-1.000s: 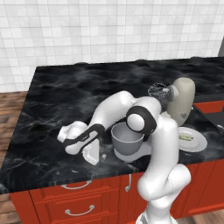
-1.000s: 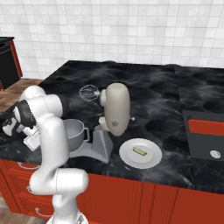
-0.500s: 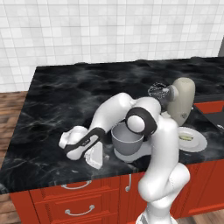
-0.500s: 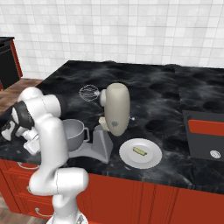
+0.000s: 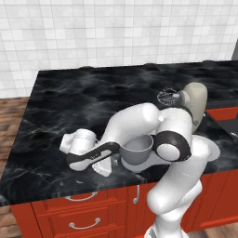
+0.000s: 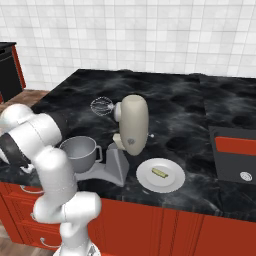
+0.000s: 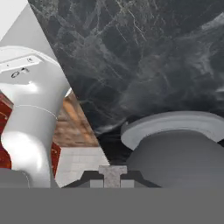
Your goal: Add butter and sugar cubes to the stand mixer bowl and then turn on the stand mixer to begin making frosting.
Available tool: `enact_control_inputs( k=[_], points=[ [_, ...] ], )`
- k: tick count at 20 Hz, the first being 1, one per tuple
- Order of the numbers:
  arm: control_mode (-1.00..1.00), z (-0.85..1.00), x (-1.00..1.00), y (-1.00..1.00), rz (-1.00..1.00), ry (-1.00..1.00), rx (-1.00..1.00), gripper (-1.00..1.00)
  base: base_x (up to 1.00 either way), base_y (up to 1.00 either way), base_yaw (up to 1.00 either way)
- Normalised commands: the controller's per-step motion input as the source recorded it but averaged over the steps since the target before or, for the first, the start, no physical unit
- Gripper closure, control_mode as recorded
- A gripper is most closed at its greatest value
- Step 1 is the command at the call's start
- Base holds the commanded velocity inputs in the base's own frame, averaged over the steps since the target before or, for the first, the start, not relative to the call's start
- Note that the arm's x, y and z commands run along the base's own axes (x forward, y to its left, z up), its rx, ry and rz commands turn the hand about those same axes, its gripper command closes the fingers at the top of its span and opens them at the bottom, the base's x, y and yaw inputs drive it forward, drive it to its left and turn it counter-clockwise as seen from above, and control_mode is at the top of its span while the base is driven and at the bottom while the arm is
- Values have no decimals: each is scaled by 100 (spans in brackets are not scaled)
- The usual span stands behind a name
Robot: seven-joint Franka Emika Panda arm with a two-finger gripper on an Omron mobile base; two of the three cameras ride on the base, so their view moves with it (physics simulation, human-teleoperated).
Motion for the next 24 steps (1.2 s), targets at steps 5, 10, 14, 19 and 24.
enact_control_inputs(
  k=[5, 10, 14, 19, 24],
  points=[
    [-100, 100, -8, -7, 2, -3, 23, 100, 0, 0, 0],
    [-100, 92, 2, -29, 0, -1, 22, 100, 0, 0, 0],
    [-100, 53, 25, -58, 0, -1, 16, 100, 0, 0, 0],
    [-100, -1, 33, -53, 0, 0, 8, 100, 0, 0, 0],
    [-100, -18, 43, -26, 0, 0, 12, 100, 0, 0, 0]
  ],
)
